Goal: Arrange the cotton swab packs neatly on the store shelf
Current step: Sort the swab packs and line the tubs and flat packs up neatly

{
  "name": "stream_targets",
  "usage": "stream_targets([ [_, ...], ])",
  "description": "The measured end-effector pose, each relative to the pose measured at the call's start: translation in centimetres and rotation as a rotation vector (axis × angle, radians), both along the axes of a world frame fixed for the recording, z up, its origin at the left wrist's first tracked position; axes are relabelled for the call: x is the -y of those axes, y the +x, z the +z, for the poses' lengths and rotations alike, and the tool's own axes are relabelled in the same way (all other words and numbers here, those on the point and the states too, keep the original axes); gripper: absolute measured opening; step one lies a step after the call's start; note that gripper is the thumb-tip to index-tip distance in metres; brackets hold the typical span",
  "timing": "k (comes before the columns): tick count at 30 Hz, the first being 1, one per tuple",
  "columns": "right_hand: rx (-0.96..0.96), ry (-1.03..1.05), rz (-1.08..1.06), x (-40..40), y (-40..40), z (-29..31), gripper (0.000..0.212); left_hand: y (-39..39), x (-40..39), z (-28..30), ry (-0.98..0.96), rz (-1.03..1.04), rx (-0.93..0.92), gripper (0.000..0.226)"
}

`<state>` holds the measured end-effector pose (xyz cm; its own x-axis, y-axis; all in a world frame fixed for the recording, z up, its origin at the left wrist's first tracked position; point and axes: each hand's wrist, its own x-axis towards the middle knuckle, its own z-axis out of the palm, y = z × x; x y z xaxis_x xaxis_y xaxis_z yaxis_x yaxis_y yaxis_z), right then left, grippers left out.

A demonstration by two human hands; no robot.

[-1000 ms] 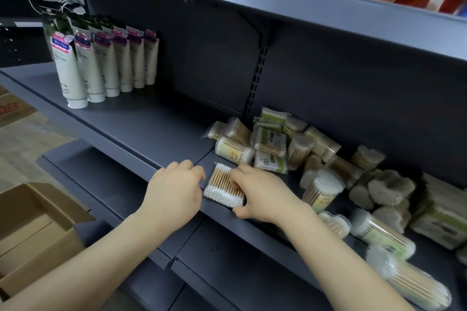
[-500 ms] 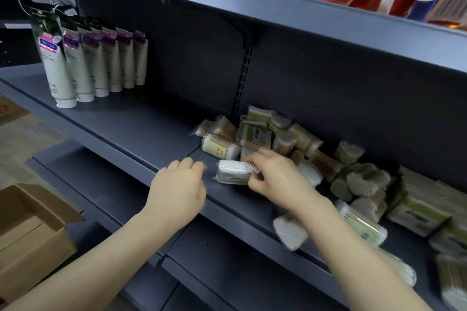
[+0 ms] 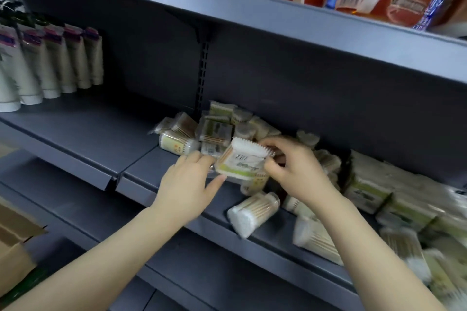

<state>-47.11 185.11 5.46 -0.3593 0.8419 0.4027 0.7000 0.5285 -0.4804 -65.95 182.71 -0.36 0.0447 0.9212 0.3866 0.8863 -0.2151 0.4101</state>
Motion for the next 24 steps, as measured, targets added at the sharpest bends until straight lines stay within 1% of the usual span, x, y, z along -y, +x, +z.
stream_targets([
  [2,-0.069,-0.032,-0.014,-0.1,1.3,0.0,0.037,0.9,-0.1,0.4,0.039,-0.027,0.105,0.038],
  [4,-0.095,-0.056,-0.040,-0.1,2.6,0.0,0.045,1.9,-0.3,0.9,0.067,-0.049,0.207,0.035],
  [7,-0.044,-0.076,-0.053,0.4,4.2,0.0,0.067,3.3,-0.7,1.8,0.100,-0.100,0.331,0.033],
  [9,-0.014,-0.062,-0.040,0.8,5.0,0.1,0.078,4.3,-0.9,2.2,0.096,-0.134,0.413,0.029],
  [13,0.050,0.016,-0.026,1.2,6.5,0.1,0.086,5.9,-1.1,2.8,0.038,-0.165,0.553,0.019],
  [15,0.081,0.021,-0.020,1.2,7.3,-0.1,0.084,6.7,-1.2,3.1,0.044,-0.183,0.577,0.019],
  [16,0.076,0.026,-0.012,1.3,7.7,-0.1,0.079,7.0,-1.2,3.3,0.046,-0.190,0.575,0.019],
  [20,0.046,0.026,-0.055,1.3,9.2,-0.4,0.045,8.7,-1.6,3.7,0.040,-0.194,0.583,0.017],
  [24,0.007,0.012,-0.086,1.6,10.3,-0.4,0.036,10.3,-2.1,4.0,0.069,-0.179,0.633,0.013],
])
